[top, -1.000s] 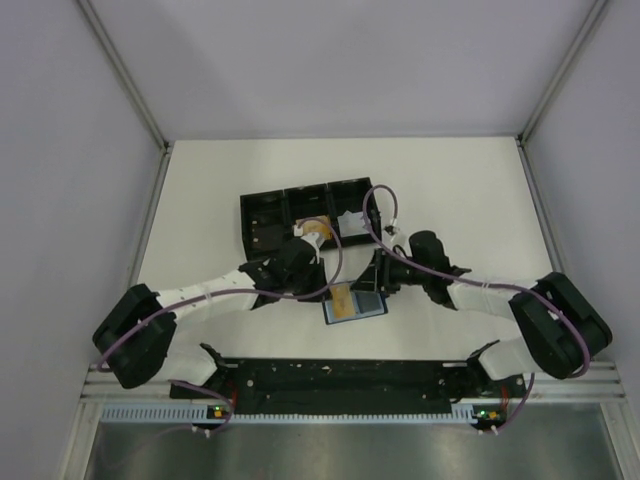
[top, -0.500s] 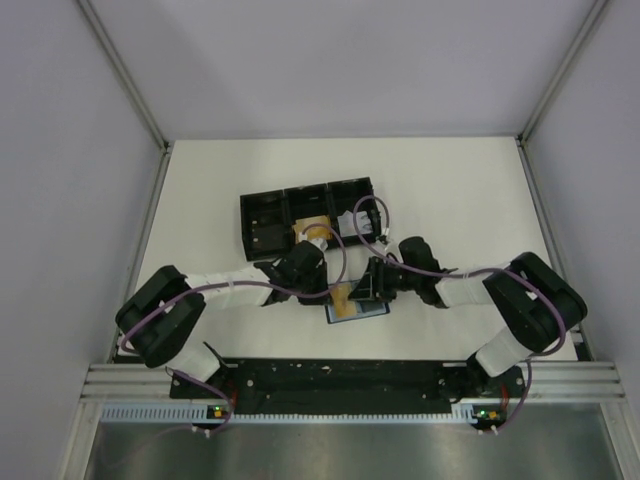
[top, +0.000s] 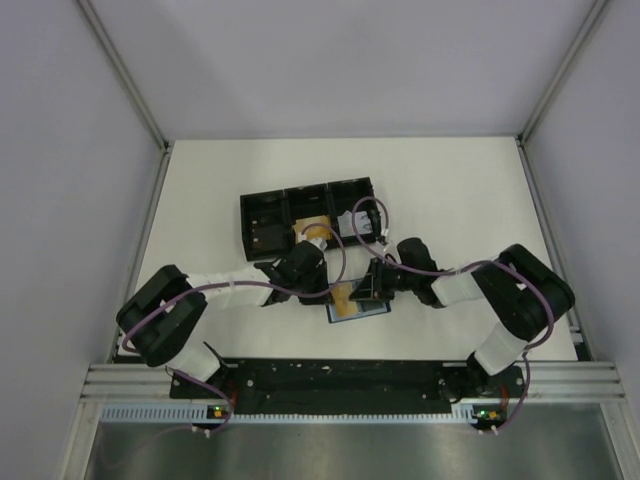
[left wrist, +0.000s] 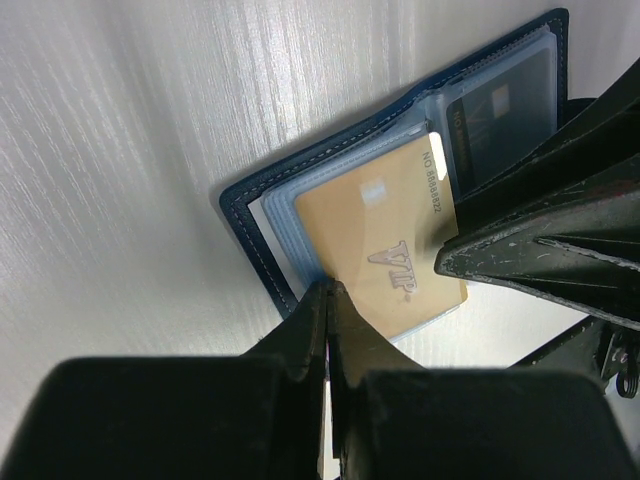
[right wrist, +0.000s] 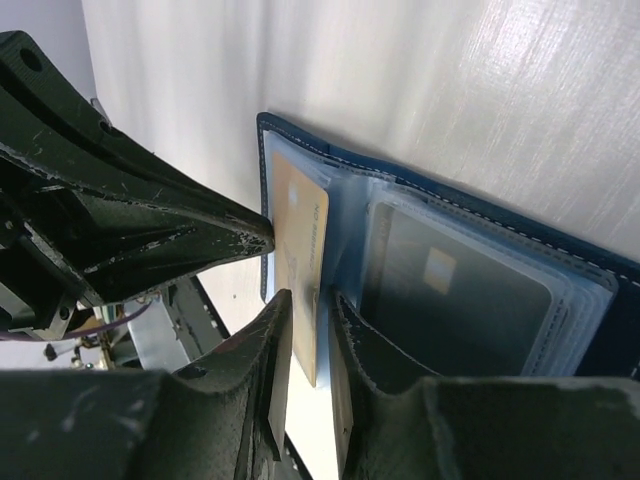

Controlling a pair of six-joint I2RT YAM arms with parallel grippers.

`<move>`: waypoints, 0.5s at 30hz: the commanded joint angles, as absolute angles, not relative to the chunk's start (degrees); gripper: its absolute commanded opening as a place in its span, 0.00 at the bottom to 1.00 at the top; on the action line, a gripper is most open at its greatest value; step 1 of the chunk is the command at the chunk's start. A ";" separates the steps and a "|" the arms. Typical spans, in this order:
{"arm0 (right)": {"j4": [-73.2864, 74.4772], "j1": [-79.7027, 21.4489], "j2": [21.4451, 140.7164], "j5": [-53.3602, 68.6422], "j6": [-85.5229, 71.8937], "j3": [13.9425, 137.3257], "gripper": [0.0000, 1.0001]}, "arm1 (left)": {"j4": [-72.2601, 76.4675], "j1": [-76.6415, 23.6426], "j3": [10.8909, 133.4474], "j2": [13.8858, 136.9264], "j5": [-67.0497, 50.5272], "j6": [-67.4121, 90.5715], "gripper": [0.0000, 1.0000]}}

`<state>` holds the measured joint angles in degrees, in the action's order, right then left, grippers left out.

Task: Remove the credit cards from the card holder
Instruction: Remove the credit card from the card holder.

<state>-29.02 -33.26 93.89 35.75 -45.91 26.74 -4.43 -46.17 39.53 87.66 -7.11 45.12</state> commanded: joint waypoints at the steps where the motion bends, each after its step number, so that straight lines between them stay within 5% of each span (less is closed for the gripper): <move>1: -38.66 -34.19 95.62 39.72 -48.51 27.51 0.19 | -7.64 -46.41 37.35 90.35 -4.66 44.56 0.00; 7: -42.97 -32.61 96.07 42.10 -49.75 26.02 0.00 | -8.79 -46.41 37.62 90.79 -4.31 44.38 0.00; 15: -42.11 -28.31 95.45 44.99 -47.47 24.35 0.00 | -11.51 -46.32 39.29 92.28 -3.52 43.33 0.00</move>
